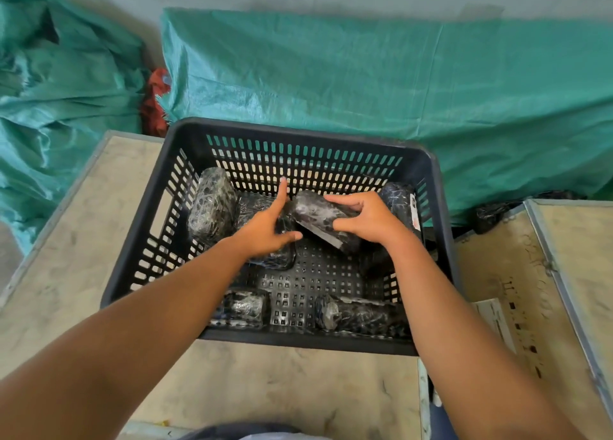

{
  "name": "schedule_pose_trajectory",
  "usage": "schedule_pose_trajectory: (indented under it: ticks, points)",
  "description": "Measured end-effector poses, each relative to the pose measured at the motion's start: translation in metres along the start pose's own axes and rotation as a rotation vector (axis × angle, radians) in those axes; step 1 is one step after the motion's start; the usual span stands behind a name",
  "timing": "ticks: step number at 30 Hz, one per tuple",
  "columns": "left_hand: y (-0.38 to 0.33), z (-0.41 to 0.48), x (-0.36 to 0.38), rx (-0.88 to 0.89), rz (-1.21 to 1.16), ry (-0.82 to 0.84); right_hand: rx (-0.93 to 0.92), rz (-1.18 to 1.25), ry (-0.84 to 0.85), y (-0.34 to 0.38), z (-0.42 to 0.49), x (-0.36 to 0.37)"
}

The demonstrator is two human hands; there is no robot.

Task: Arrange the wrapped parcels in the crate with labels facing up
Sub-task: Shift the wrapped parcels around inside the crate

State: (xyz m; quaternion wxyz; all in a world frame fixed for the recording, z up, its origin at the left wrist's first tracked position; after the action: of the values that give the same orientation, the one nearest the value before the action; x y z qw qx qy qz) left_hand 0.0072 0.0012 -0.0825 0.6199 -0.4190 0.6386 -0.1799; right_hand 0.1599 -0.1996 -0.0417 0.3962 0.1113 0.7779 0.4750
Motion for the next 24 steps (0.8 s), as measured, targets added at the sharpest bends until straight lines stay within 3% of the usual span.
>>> schedule_pose_trajectory:
  ticks: [7, 14, 16, 21, 24]
  points:
    - [-0.022, 0.004, -0.004, 0.293, 0.015, 0.014, 0.148, 0.357, -0.068, 0.009, 0.002, -0.019]
    - [-0.023, 0.004, 0.001, 0.182, -0.084, -0.062, 0.249, 0.635, -0.222, 0.005, 0.009, -0.025]
    - [-0.019, 0.006, 0.005, 0.14, -0.12, -0.055, 0.232, 0.561, -0.202, 0.003, 0.008, -0.022]
    - [-0.008, 0.007, 0.018, -0.041, -0.253, -0.029, 0.093, 0.079, -0.032, -0.008, 0.003, -0.006]
    - [-0.007, 0.006, 0.024, -0.073, -0.251, 0.025, 0.099, -0.022, -0.022, -0.011, 0.003, -0.001]
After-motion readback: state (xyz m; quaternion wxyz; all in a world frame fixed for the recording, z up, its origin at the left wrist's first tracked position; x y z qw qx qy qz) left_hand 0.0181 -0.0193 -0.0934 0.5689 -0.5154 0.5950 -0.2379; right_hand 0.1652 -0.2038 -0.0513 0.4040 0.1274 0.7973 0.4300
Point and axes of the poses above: each hand's wrist, its own z-axis towards the middle knuckle, its own x-axis out of the palm, y = z × x, the point moved 1 cm from there along z, towards the middle knuckle, and after that the axes turned 9 degrees about -y, right-handed, at the moved point
